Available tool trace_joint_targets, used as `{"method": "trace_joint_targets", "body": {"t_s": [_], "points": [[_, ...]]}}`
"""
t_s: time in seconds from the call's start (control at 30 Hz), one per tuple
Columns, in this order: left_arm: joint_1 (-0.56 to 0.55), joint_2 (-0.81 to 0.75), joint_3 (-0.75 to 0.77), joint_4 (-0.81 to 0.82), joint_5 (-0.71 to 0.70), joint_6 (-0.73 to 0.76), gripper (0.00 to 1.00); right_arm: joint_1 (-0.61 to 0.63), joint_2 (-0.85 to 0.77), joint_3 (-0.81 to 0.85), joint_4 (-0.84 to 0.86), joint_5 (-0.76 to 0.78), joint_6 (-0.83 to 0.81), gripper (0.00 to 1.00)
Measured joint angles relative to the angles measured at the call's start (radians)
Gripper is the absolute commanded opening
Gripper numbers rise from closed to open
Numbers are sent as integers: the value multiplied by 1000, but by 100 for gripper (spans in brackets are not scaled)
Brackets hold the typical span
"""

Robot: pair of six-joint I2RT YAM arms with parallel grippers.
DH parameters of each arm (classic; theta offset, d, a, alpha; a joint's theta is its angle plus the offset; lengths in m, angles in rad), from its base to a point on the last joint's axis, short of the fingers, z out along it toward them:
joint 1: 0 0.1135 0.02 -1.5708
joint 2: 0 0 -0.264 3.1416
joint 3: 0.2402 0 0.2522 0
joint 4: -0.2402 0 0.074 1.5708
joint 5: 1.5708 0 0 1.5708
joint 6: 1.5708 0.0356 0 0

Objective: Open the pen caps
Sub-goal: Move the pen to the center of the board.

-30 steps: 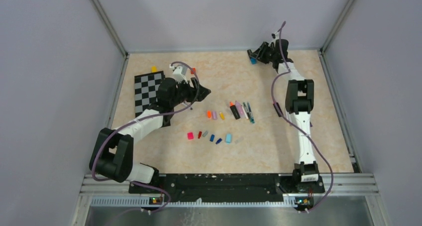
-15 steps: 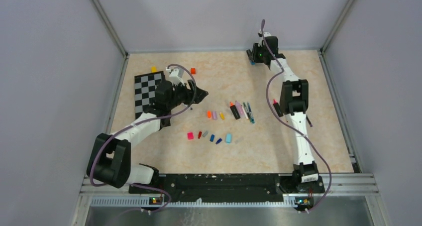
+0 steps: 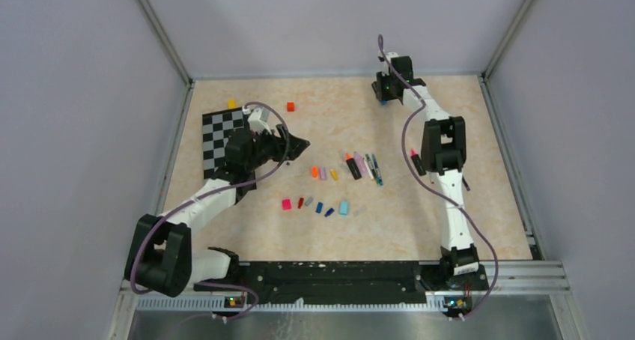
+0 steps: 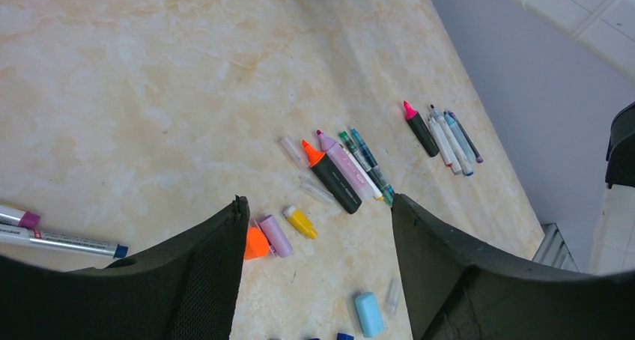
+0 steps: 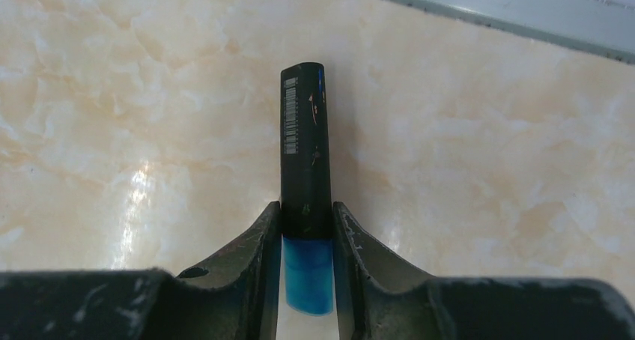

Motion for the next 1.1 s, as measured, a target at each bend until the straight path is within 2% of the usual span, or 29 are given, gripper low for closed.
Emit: {"method": "trace_joint_targets", "body": {"t_s": [0.13, 0.3, 0.47, 0.57, 0.8, 1.1], "points": [[3, -39, -23, 6, 4, -11, 73, 0, -76, -102, -50, -11, -17, 25], [5, -103, -57, 18, 5, -18, 73, -1, -277, -402, -99, -49, -26, 27], [6, -146, -93, 45, 16, -35, 74, 0, -485, -715, -116, -86, -26, 37], [6, -160, -108, 54, 23, -44, 74, 0, -568, -834, -121, -97, -26, 44], [6, -180, -128, 61, 30, -66, 74, 0, -603, -873, -143, -115, -42, 47], [8, -221, -130, 60, 29, -66, 75, 12, -560, -759, -200, -90, -68, 46]]}}
